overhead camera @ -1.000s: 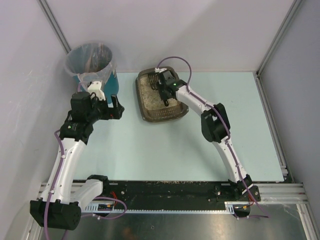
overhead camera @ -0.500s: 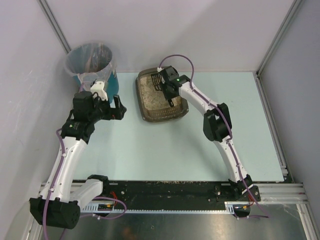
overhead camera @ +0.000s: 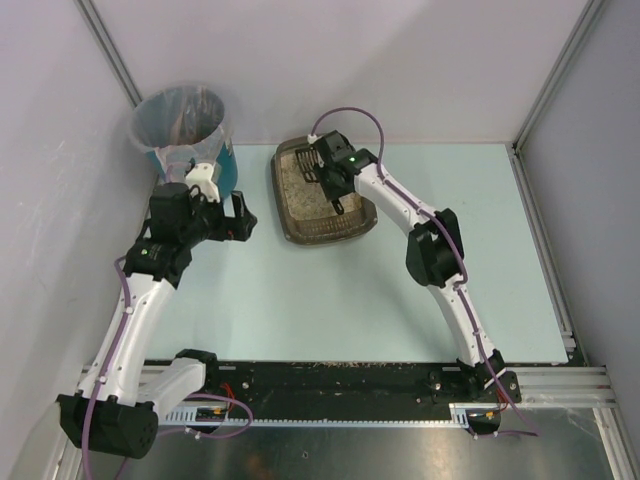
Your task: Clean the litter box
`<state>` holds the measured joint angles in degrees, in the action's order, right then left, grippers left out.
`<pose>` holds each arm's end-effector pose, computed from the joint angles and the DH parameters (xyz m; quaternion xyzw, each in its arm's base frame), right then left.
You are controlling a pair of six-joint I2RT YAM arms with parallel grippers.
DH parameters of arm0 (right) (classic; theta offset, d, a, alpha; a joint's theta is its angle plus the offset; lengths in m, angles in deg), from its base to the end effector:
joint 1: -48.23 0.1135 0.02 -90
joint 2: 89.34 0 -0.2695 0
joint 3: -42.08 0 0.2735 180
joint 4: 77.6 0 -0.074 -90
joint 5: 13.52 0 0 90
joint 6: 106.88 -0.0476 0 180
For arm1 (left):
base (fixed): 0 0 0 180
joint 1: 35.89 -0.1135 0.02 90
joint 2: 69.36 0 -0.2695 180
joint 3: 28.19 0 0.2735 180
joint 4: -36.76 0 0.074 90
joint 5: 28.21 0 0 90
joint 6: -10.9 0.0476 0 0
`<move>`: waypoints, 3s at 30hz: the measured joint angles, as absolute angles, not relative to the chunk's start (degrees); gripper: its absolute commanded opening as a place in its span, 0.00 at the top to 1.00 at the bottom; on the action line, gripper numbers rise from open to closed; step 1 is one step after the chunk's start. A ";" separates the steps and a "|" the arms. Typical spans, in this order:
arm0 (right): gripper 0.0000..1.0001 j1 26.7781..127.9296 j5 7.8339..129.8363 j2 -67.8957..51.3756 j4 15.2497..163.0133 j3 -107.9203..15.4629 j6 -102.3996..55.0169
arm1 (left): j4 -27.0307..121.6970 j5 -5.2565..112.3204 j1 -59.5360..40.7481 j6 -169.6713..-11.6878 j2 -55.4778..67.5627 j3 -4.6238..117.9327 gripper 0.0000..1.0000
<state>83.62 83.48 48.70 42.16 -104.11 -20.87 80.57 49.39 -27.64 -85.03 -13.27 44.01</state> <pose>0.4645 0.3229 0.2368 -0.2364 0.9142 0.0549 0.3247 0.2351 -0.0444 0.3570 0.0731 0.8495 -0.1552 0.4989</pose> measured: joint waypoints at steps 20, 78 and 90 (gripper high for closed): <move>0.89 86.14 85.47 47.67 40.19 -98.45 -22.48 | 80.42 49.56 -25.98 -84.49 -13.86 43.29 0.00; 1.00 85.00 78.34 40.43 24.69 -101.03 -25.67 | 70.50 41.08 -20.43 -82.06 1.70 44.56 0.00; 1.00 83.32 75.79 37.96 25.09 -96.61 -23.25 | 63.31 35.55 -15.38 -76.93 23.78 58.37 0.00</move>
